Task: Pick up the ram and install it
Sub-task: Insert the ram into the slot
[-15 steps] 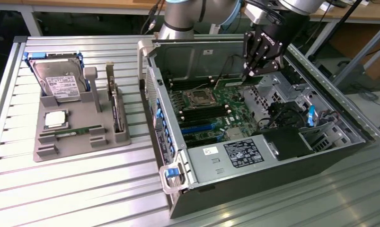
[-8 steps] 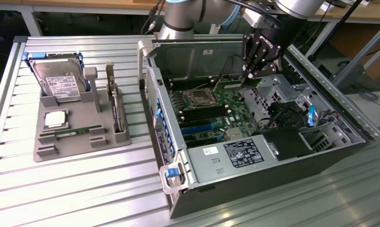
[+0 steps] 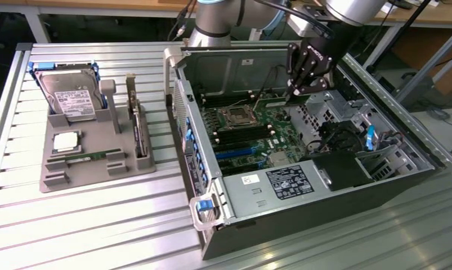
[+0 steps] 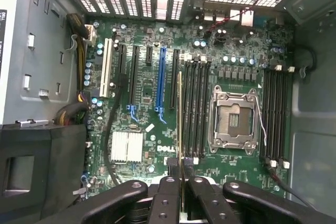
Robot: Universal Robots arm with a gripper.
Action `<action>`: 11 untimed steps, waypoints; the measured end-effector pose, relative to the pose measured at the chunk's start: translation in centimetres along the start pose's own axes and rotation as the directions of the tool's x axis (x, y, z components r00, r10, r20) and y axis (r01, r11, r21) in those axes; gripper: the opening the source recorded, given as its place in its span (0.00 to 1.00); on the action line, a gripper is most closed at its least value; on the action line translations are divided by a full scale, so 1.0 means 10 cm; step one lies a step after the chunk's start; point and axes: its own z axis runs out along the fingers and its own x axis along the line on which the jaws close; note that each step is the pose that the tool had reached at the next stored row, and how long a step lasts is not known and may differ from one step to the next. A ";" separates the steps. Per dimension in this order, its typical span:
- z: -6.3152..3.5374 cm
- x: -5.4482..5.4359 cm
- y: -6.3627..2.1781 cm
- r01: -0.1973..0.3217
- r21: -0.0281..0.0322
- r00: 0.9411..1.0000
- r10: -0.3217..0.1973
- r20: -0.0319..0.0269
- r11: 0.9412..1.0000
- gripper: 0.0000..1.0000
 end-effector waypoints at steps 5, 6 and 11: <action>0.031 0.00 -0.004 0.000 0.000 1.000 0.000 0.000 1.000 0.13; 0.039 0.00 -0.005 0.000 0.000 1.000 0.000 0.000 1.000 0.13; 0.088 0.00 -0.011 0.000 0.000 1.000 0.000 0.001 1.000 0.13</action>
